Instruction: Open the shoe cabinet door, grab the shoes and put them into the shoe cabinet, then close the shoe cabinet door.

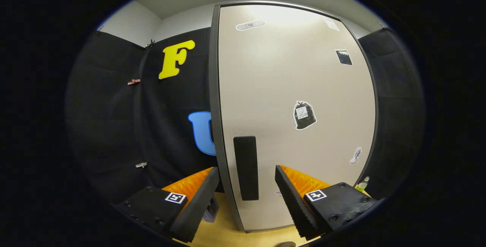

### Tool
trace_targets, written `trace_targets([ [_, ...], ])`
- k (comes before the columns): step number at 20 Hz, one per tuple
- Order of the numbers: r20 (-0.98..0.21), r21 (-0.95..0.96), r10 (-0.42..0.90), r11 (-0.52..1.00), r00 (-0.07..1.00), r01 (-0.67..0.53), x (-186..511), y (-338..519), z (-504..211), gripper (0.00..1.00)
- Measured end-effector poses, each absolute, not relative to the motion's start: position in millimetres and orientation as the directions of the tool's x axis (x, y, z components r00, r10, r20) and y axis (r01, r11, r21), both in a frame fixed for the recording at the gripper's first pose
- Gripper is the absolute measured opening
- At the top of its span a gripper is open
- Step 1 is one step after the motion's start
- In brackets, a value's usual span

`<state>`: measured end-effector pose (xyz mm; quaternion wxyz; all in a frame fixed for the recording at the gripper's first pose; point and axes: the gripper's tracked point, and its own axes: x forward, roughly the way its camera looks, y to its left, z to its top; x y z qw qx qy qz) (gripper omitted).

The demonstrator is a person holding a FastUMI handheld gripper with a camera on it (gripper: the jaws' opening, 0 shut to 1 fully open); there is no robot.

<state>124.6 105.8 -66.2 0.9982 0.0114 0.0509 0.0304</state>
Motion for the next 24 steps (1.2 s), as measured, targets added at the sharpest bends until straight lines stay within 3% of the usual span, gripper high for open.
trace_targets([
  [5,-0.114,0.026,0.018,1.0,0.993,-0.015,148.7,99.0,-78.1,0.98],
  [9,-0.118,0.001,-0.002,1.0,0.993,0.003,157.3,99.3,-83.7,0.85],
  [10,-0.123,-0.01,-0.009,1.0,0.992,0.008,156.0,98.9,-88.0,0.69],
  [12,-0.132,-0.011,-0.001,1.0,0.991,-0.001,158.2,101.9,-91.9,0.56],
  [13,-0.12,-0.021,-0.007,1.0,0.993,0.005,155.3,103.6,-89.2,0.56],
  [14,-0.118,-0.028,-0.015,1.0,0.993,0.011,154.8,102.9,-89.3,0.39],
  [17,-0.122,-0.028,-0.021,0.999,0.992,0.018,155.6,101.8,-91.2,0.33],
  [18,-0.128,-0.024,-0.017,1.0,0.992,0.014,158.0,102.8,-91.8,0.24],
  [24,-0.135,-0.03,0.008,0.999,0.991,-0.013,145.0,101.8,-90.5,0.24],
])
